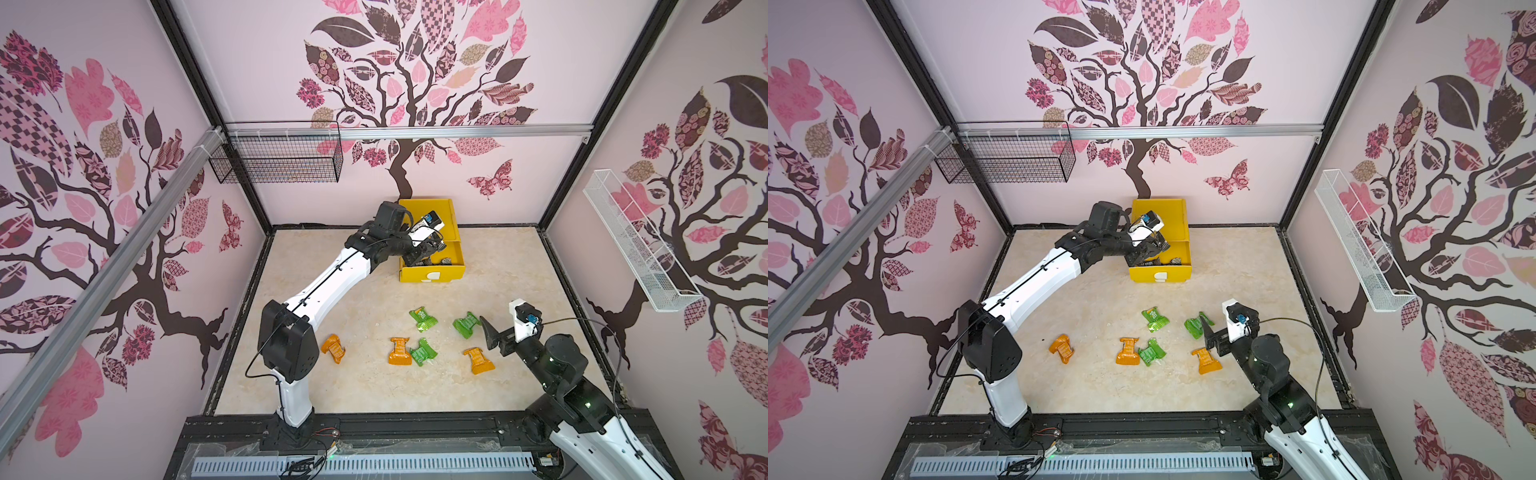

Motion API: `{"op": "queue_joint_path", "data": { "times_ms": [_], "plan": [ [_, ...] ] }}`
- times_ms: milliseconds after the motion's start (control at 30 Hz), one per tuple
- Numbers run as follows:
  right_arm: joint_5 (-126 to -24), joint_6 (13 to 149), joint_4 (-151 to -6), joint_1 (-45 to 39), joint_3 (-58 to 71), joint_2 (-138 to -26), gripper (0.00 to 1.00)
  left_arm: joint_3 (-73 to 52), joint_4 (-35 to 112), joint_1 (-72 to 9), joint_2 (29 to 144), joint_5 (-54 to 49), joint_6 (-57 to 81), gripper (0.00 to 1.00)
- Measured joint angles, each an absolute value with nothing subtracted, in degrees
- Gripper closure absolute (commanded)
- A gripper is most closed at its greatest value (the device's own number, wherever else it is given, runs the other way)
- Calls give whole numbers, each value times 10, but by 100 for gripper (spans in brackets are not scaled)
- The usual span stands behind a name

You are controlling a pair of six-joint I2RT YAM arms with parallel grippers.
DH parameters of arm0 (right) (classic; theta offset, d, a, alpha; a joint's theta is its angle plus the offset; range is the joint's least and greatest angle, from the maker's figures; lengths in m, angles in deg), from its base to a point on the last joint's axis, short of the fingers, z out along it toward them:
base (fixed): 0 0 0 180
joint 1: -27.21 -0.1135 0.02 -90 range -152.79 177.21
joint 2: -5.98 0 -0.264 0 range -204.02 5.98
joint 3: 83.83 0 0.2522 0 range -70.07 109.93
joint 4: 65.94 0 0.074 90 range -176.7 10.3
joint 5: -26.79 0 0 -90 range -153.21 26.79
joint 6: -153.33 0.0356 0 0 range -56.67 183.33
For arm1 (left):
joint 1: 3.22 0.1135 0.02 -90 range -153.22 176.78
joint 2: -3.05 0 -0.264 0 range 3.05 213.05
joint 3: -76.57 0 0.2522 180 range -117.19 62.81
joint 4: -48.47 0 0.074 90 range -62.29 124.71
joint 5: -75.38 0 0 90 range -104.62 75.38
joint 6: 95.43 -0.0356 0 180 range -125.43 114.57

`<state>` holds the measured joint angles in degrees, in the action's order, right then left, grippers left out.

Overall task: Place the cookies into the drawer by color
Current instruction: Place the cookie in the drawer.

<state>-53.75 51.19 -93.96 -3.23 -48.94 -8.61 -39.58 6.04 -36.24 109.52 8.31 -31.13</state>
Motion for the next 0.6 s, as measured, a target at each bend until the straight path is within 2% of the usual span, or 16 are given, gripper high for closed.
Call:
{"op": "queue_joint_path", "data": {
  "times_ms": [167,300,367,433,600],
  "plan": [
    [-538,510,-937,-32,-494,-84,1,-407,61,-367,1116,79,-311,84],
    [-538,510,-937,-32,-494,-83,1,-412,61,-368,1126,73,-307,45],
    [-538,510,-937,-32,-494,-83,1,-412,61,-369,1126,70,-306,32],
    [-538,510,-936,-32,-494,-83,1,-415,64,-371,1126,68,-297,26],
    [-538,510,-936,-32,-494,-83,1,-418,74,-373,1124,63,-275,18]
  ]
}}
